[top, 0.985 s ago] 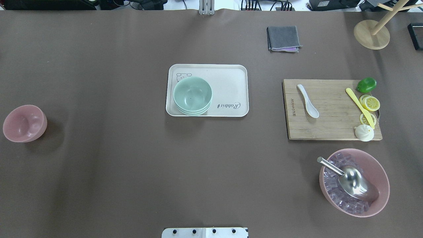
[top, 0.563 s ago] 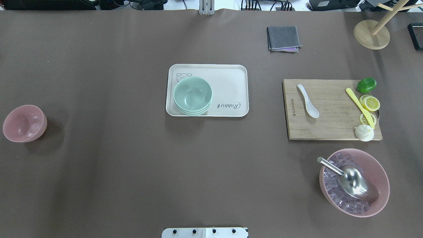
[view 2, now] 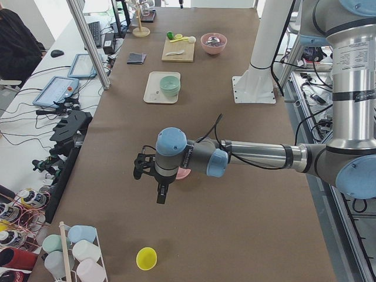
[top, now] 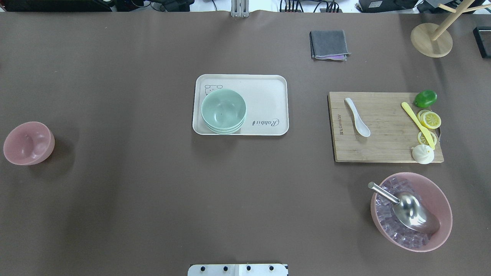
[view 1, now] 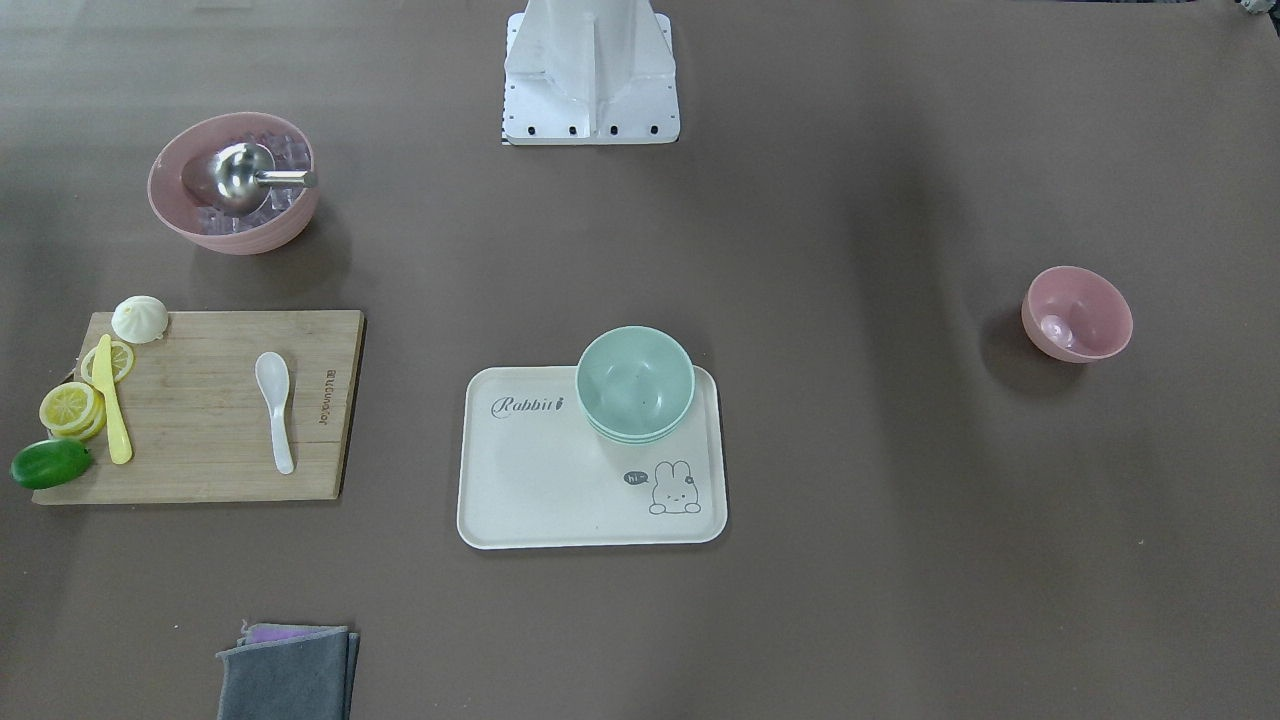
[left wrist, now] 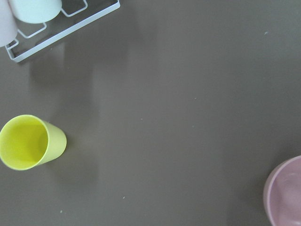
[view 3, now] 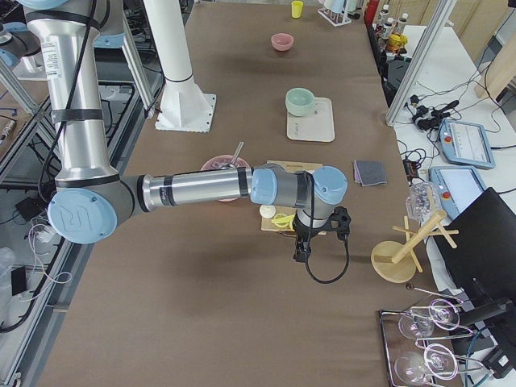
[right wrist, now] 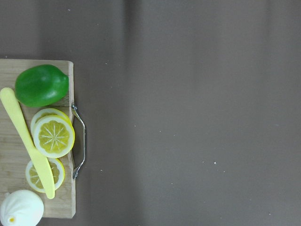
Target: Stack pink bowl on green and place spoon
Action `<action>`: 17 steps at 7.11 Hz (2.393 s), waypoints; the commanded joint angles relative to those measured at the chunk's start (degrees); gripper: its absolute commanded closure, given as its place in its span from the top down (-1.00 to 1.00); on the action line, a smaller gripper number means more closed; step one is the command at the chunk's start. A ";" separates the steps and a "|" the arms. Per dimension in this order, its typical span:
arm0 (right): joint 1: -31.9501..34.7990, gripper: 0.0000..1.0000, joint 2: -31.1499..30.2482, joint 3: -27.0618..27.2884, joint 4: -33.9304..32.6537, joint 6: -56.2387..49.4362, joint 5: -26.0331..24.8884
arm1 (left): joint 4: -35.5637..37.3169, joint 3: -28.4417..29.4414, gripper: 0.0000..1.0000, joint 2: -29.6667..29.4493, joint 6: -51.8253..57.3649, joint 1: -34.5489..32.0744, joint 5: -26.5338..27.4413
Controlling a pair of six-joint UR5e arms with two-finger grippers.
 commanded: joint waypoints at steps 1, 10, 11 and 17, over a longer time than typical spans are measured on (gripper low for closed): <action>0.00 1.00 0.32 -0.21 0.00 0.03 0.00 | 2.57 3.37 0.96 -7.73 -2.74 4.69 -0.67; -0.17 1.00 0.32 0.14 0.09 -0.05 2.29 | -30.34 18.60 0.95 -1.53 -20.87 22.90 -3.31; -0.26 1.00 0.41 0.23 0.09 0.12 2.29 | -31.95 18.34 0.70 -0.82 -21.04 23.51 -3.48; -0.26 1.00 0.76 1.11 2.01 0.65 3.43 | -32.75 11.76 -1.00 2.27 -29.69 23.70 -7.17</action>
